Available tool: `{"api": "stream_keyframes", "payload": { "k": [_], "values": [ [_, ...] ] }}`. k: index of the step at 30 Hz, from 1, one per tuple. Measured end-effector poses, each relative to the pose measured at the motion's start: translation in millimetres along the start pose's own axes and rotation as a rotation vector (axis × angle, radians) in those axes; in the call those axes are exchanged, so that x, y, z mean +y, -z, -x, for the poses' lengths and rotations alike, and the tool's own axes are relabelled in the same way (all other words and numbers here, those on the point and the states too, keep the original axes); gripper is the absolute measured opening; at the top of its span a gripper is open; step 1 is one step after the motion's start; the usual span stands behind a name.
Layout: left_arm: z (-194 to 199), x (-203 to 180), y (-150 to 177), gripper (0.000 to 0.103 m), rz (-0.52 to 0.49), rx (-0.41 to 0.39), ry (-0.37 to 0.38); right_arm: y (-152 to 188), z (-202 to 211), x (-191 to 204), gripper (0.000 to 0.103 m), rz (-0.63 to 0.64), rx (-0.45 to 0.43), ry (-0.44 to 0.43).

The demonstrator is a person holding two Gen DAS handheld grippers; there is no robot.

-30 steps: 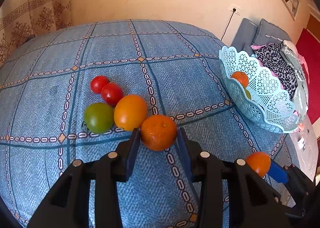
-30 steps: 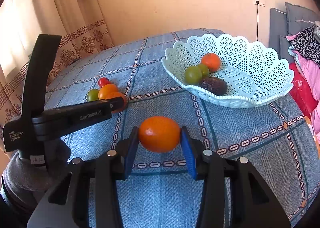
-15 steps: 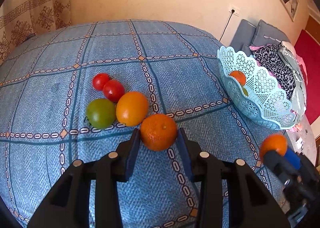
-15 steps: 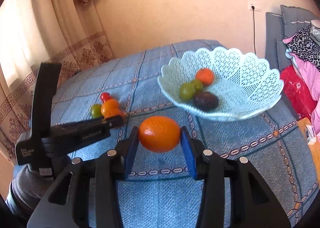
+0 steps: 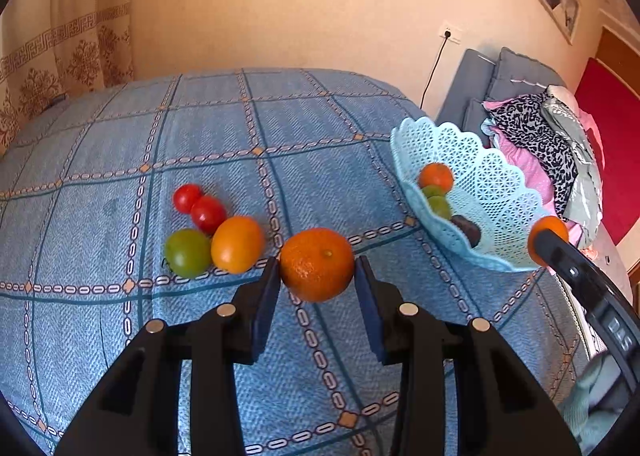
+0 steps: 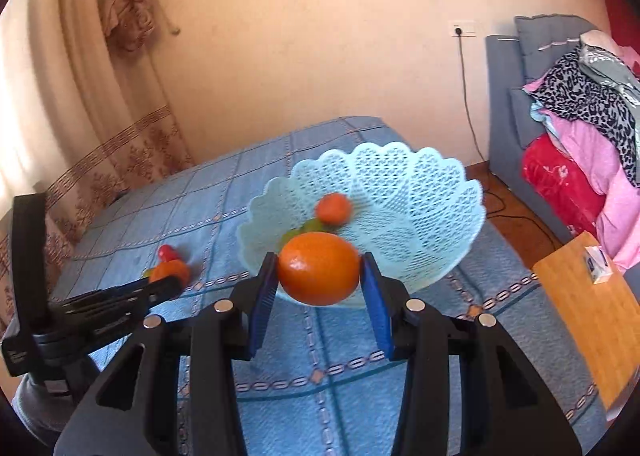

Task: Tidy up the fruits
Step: 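Carry both oranges into the basket and open both tools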

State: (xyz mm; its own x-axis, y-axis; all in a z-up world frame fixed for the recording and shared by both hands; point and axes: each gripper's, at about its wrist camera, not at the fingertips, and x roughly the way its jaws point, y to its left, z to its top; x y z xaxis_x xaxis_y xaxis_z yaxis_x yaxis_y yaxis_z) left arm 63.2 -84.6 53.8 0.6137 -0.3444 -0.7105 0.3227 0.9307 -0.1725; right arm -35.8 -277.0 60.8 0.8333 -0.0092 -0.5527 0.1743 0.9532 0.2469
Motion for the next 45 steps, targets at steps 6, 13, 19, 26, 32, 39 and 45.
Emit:
{"api": "stream_keyframes", "payload": {
  "k": [6, 13, 19, 26, 32, 39, 45],
  "values": [
    [5, -13, -8, 0.039, -0.023, -0.015, 0.008, -5, -12, -18, 0.044, -0.016, 0.015, 0.039],
    [4, -31, -15, 0.039, -0.057, -0.024, 0.017, -6, -19, -32, 0.047, -0.049, 0.017, 0.046],
    [-1, -45, -22, 0.039, -0.086, -0.022, 0.035, -9, -7, -31, 0.061, -0.031, -0.047, 0.076],
    [-5, -67, -30, 0.039, -0.13, -0.027, 0.061, -9, -2, -38, 0.061, -0.051, -0.067, 0.094],
    [-12, -91, -40, 0.039, -0.175, -0.029, 0.109, -10, -1, -48, 0.061, -0.082, -0.071, 0.11],
    [-28, -109, -40, 0.047, -0.194, 0.015, 0.161, -10, 0, -56, 0.061, -0.109, -0.078, 0.125],
    [-27, -100, -39, 0.073, -0.182, -0.01, 0.146, -9, -1, -58, 0.064, -0.123, -0.076, 0.13]
  ]
}}
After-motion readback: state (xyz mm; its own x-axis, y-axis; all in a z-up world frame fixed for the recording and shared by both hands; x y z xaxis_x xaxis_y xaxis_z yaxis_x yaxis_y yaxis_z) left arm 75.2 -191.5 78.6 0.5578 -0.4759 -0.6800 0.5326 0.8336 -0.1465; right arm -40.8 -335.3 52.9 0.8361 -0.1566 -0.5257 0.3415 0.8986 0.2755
